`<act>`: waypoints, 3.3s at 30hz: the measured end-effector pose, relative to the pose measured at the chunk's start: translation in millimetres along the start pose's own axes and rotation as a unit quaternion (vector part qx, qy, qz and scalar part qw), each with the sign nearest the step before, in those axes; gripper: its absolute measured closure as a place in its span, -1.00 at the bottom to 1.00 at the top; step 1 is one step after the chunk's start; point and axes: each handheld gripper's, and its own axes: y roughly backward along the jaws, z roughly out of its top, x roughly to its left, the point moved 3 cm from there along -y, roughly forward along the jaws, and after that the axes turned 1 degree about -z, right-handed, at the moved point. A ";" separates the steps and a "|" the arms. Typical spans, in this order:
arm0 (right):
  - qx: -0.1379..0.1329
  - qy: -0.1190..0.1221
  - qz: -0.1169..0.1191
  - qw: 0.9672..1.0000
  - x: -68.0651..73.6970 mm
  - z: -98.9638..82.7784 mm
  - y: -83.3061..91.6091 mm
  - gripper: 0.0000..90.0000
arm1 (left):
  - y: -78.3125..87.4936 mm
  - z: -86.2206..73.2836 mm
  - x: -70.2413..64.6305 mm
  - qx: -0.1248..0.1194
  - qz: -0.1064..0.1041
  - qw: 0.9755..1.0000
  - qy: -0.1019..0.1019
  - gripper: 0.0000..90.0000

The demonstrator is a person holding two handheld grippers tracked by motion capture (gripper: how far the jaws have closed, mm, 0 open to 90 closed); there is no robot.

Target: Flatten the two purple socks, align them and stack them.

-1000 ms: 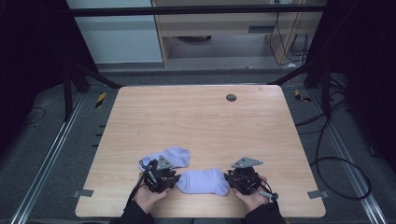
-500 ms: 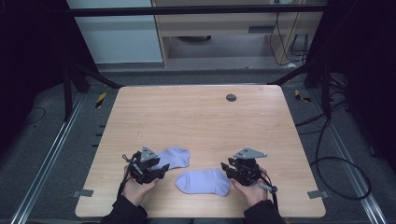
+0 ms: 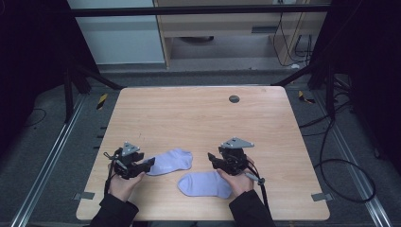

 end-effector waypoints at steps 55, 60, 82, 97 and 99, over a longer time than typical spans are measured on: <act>0.110 0.049 0.002 0.993 50.8 -5.2 -112.4 0.80 | -25.9 -17.7 21.4 0.090 -0.001 0.996 0.013 0.87; 0.111 0.038 0.006 0.993 52.2 -4.5 -111.1 0.92 | -24.0 -16.6 21.1 0.084 -0.003 0.996 0.013 0.93; 0.058 0.031 0.029 0.997 39.3 16.4 -39.8 0.93 | 7.0 11.9 -18.2 0.019 -0.057 0.998 0.002 0.94; 0.056 0.026 0.020 0.998 14.5 -10.4 12.7 0.93 | 2.6 18.7 -65.9 0.024 -0.094 0.995 -0.033 0.94; 0.055 0.023 0.018 0.998 11.3 -14.7 18.1 0.93 | 2.0 18.6 -73.5 0.027 -0.098 0.994 -0.044 0.94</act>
